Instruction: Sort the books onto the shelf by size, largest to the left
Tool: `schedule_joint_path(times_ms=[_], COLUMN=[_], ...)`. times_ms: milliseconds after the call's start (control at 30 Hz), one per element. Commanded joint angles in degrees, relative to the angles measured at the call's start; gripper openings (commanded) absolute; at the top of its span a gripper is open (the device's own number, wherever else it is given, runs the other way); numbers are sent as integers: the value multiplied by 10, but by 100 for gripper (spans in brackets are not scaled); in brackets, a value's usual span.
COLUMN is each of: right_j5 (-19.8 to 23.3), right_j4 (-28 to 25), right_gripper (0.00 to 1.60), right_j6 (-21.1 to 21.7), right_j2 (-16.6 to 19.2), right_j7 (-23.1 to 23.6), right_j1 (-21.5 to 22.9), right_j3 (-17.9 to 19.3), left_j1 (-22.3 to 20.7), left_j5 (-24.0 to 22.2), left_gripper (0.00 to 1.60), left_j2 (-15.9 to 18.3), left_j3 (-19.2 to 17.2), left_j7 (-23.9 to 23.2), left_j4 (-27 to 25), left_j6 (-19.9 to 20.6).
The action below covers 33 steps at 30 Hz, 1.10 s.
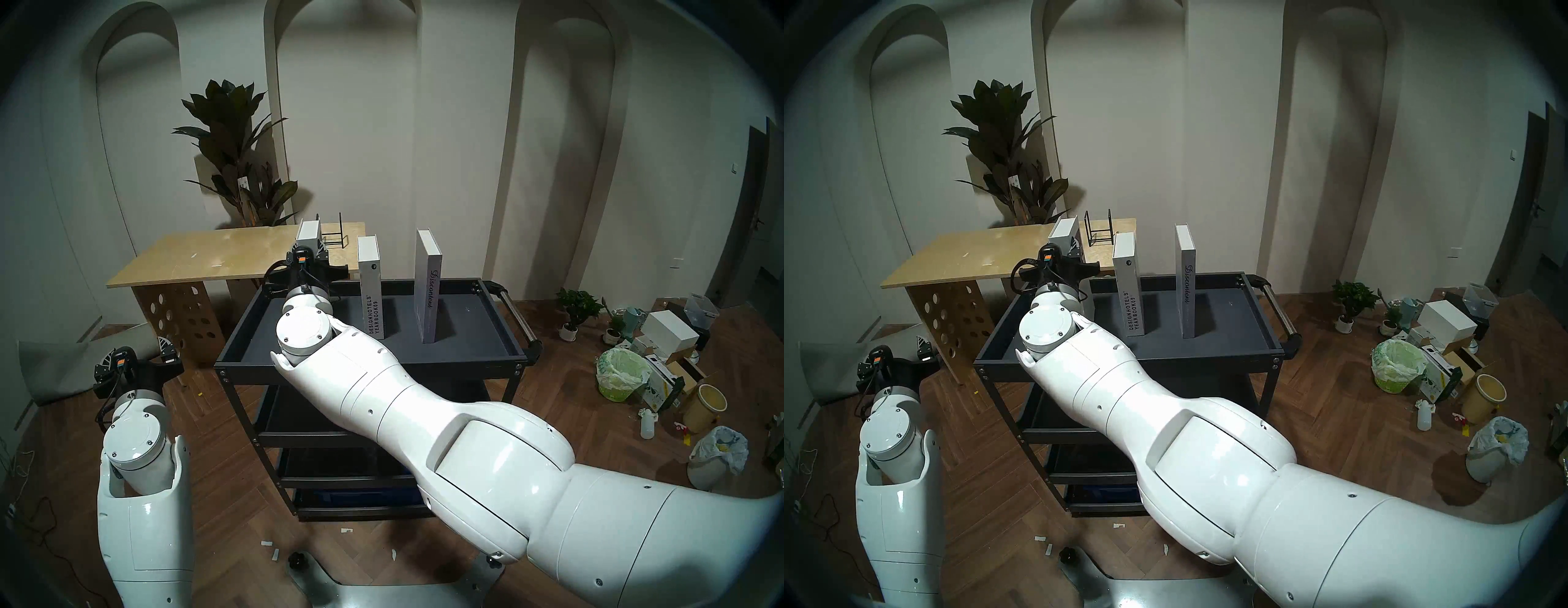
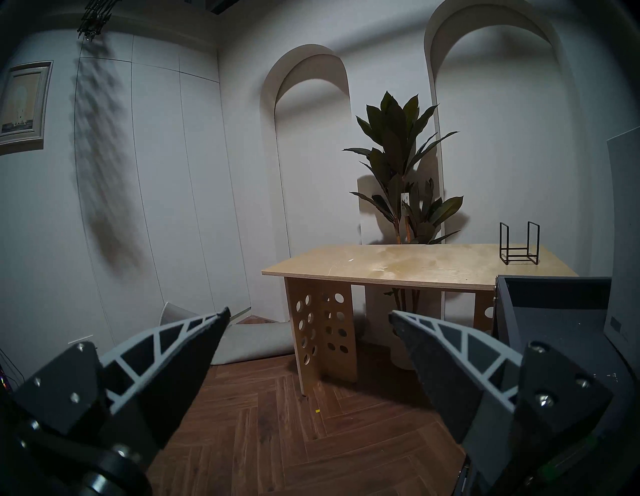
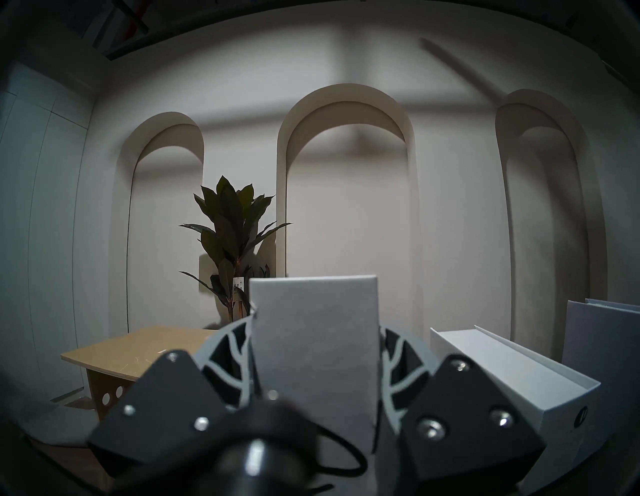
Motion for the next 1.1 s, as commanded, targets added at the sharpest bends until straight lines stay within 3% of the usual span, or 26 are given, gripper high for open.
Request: schedule_joint_path(times_ms=[0, 633, 733, 800, 833, 1067], right_j5=[18, 65, 72, 76, 79, 99], right_j4=[7, 34, 38, 40, 42, 48], right_gripper=[0, 0, 55, 101, 160, 160], right_j6=[-26, -65, -71, -74, -76, -81], right_j2=[-10, -10, -10, -10, -10, -10], right_j7=[-2, -20, -23, -25, -26, -32], right_j1=[14, 18, 20, 22, 23, 33], right_j3=[-9, -51, -57, -60, -62, -70], left_j1=[2, 13, 13, 13, 13, 12], left_j5=[2, 6, 6, 6, 7, 8], left_gripper=[160, 160, 160, 160, 160, 160], left_j2=[1, -1, -1, -1, -1, -2], left_j3=[1, -2, -2, -2, -2, 1], left_j7=[-1, -4, -4, -5, -5, -6], left_j4=[-11, -16, -16, -16, -16, -17], left_j6=[-7, -11, -12, -12, -12, -14])
